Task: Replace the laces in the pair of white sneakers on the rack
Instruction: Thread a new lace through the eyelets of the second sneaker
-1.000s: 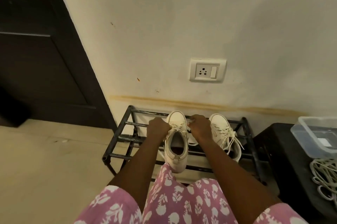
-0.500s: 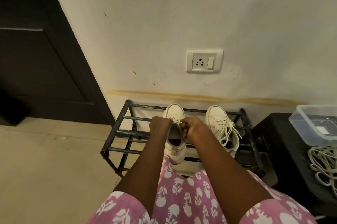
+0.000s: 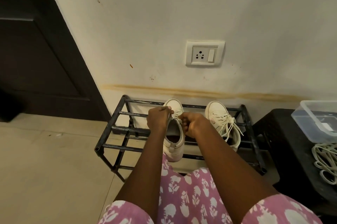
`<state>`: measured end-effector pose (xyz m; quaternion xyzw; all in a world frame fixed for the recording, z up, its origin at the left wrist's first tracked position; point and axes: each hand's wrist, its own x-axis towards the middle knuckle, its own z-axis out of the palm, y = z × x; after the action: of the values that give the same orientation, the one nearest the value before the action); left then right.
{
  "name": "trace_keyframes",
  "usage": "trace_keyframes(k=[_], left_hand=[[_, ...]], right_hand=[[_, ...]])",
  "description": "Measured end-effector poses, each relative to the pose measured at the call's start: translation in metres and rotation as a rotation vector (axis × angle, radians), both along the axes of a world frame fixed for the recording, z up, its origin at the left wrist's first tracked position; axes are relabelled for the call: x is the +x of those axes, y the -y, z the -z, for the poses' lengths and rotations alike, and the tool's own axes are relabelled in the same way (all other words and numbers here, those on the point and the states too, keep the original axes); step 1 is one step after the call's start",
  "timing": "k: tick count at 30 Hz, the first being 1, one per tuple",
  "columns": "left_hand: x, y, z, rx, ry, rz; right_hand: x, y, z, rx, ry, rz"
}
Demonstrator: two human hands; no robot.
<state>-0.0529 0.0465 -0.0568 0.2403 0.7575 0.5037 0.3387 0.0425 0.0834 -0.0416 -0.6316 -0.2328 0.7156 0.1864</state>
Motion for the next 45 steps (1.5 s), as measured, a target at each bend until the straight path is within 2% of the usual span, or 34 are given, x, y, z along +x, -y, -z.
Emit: trace_keyframes(k=[5,8,12,16,21,26,29,35,39,45], left_hand=[[-0.008,-0.003,0.002,-0.003,-0.142,0.161],[-0.013,-0.005,0.004,0.006,-0.197,0.260],[-0.018,-0.010,0.001,0.000,-0.184,0.393],[-0.024,-0.011,0.002,-0.012,-0.161,0.471],[-0.025,-0.014,0.005,0.035,-0.194,0.494],[-0.029,-0.017,0.010,0.066,-0.070,0.476],[-0.029,-0.019,0.012,0.086,-0.013,0.464],[-0.028,-0.020,0.012,0.122,0.165,0.374],[-0.030,-0.019,0.014,0.110,0.146,0.333],[-0.036,-0.017,0.015,0.068,0.036,0.352]], right_hand=[[0.000,0.000,0.006,0.375,-0.012,0.086],[0.001,-0.002,0.001,0.614,0.060,0.057],[-0.003,-0.014,-0.011,0.910,0.233,-0.082],[-0.015,-0.026,-0.016,1.128,0.493,-0.347],[-0.026,-0.036,-0.011,1.146,0.501,-0.463],[-0.010,-0.034,0.005,0.971,0.184,-0.467],[0.000,-0.031,0.013,0.968,0.081,-0.484],[0.007,-0.028,0.022,1.024,0.148,-0.448],[0.007,-0.030,0.017,0.999,0.073,-0.437],[0.002,-0.030,0.006,1.160,0.392,-0.676]])
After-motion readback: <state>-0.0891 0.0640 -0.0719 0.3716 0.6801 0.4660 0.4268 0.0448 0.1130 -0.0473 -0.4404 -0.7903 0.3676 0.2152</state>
